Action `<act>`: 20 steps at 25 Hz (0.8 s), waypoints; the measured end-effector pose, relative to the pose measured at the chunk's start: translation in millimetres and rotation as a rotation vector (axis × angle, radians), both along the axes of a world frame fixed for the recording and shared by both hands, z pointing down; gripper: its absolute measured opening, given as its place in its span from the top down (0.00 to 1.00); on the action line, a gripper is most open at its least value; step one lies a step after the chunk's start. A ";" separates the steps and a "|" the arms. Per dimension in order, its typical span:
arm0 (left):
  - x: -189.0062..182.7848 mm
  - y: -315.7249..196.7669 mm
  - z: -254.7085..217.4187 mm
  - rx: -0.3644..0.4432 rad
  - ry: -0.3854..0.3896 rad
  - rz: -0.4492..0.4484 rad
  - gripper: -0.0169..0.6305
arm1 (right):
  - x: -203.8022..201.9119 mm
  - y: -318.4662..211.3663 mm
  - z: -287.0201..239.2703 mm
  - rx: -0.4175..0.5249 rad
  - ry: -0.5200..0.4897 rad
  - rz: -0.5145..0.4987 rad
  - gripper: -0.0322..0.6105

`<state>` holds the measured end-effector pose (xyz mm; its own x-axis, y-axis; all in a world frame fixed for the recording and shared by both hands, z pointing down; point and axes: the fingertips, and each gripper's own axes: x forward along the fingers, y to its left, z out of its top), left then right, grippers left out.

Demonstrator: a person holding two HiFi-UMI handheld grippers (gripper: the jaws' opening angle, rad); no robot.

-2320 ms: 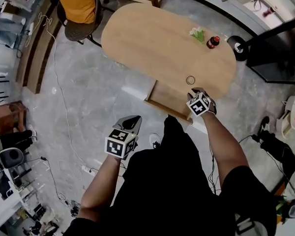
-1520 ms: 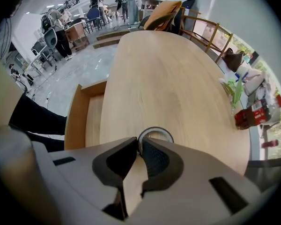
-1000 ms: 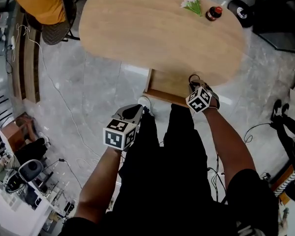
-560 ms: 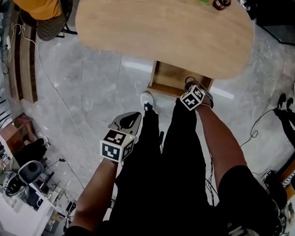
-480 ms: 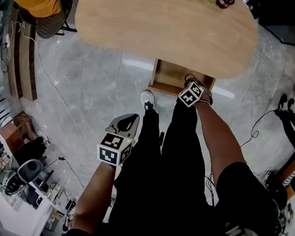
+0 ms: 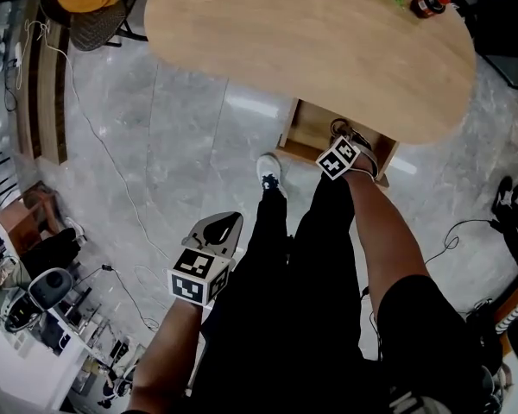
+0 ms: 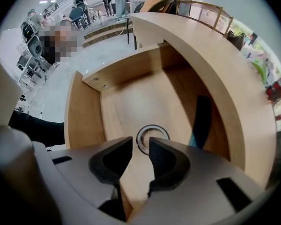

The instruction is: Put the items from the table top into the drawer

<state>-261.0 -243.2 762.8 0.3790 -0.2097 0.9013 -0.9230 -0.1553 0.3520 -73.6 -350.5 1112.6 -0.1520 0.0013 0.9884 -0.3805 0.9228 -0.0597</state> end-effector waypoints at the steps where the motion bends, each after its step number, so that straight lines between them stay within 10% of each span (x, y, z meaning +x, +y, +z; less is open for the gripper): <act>1: -1.9 -0.2 -0.5 0.005 0.003 0.002 0.97 | -1.1 1.7 -3.4 -0.002 0.000 0.000 0.81; 14: 4.0 -47.6 -118.1 0.277 0.130 0.193 0.97 | -5.1 11.1 -206.2 0.076 -0.075 0.160 0.81; 20: 14.7 -49.9 -189.4 0.431 0.206 0.341 0.97 | -25.6 2.8 -397.0 0.255 -0.506 0.593 0.91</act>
<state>-246.3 -293.0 573.4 0.6478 -0.3764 0.6624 -0.7152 -0.6001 0.3584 -99.2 -347.7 715.6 -0.4848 -0.4347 0.7589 -0.7925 0.5854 -0.1710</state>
